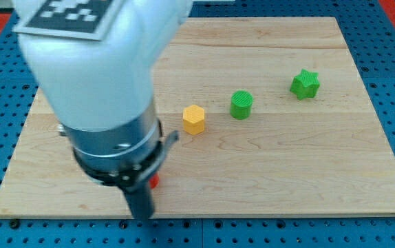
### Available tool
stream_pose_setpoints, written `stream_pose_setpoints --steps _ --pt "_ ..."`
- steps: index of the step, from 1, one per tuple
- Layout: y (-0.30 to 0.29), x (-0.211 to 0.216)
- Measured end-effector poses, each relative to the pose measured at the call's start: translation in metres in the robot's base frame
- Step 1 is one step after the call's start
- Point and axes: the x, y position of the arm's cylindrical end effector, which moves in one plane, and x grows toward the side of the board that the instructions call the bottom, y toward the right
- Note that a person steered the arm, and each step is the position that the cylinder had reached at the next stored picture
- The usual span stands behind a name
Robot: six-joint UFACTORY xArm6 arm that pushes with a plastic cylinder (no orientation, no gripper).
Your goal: Push the red circle towards center left
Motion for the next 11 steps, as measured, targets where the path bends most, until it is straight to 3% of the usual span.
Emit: stream_pose_setpoints --steps 3,5,6,7,9,11 --pt "0.013 -0.085" --pt "0.044 -0.077" --pt "0.019 -0.119" --pt "0.025 -0.128" --pt "-0.004 -0.212" --pt "0.073 -0.232"
